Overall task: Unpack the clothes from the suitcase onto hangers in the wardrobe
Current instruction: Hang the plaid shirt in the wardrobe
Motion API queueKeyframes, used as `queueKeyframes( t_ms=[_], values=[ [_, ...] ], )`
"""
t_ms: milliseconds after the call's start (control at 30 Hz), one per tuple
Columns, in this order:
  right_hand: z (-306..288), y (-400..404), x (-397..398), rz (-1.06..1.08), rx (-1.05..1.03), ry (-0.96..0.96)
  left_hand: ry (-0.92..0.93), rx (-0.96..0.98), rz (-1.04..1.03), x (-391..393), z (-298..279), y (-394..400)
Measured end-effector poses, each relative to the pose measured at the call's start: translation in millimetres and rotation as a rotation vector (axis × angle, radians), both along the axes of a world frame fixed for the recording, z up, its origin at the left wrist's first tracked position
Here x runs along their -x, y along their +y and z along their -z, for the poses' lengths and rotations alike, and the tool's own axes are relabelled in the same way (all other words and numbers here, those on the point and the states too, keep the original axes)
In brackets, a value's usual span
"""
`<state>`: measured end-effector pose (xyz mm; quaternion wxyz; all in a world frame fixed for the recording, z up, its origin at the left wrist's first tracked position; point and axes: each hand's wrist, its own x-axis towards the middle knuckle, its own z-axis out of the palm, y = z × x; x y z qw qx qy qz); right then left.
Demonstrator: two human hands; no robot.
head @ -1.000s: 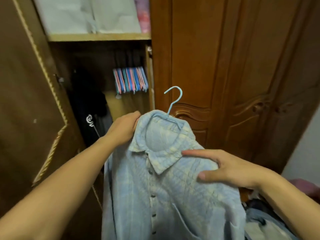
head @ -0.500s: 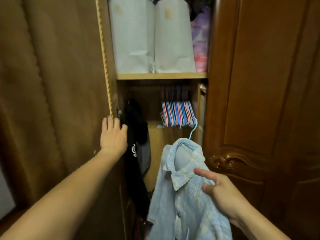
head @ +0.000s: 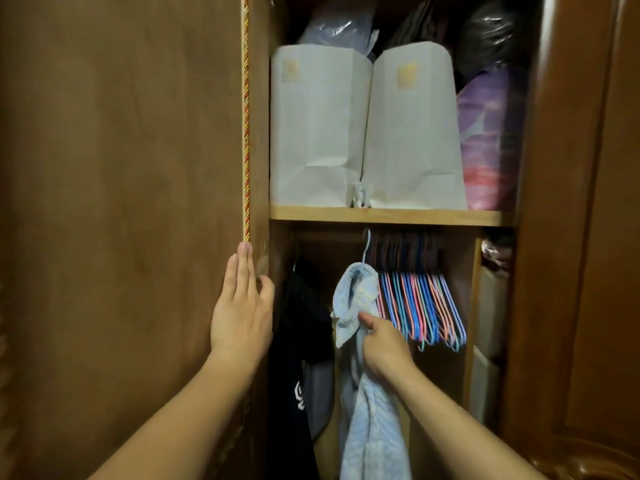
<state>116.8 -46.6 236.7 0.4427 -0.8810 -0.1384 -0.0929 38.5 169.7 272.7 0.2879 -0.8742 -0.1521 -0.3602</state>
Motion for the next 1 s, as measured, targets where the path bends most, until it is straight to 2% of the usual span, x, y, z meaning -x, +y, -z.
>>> queueKeyframes(
  t_ms=[267, 400, 500, 600, 633, 733, 900, 1000],
  values=[
    [-46, 41, -141, 0.021, 0.087, -0.019, -0.094, -0.006, -0.039, -13, 11, 2],
    [-30, 67, -183, -0.038, 0.238, 0.004, -0.117, -0.025, -0.059, -20, 17, 7],
    [9, 79, -174, -0.152, 0.243, 0.035, -0.127, -0.025, -0.06, -22, 18, 8],
    [42, 80, -168, -0.073, -0.031, 0.039, -0.13, -0.022, -0.064, -25, 20, 9],
    [45, 82, -171, -0.03, -0.062, 0.029, -0.138, -0.021, -0.055, -25, 20, 9],
    [41, 104, -178, -0.066, -0.004, 0.047, -0.152, -0.026, -0.009, -27, 21, 11],
    [-1, 180, -157, -0.191, 0.144, 0.054, -0.163, -0.024, 0.018, -31, 24, 13],
    [-3, 191, -155, -0.218, 0.137, 0.079, -0.18, -0.032, 0.024, -34, 24, 14]
  ],
)
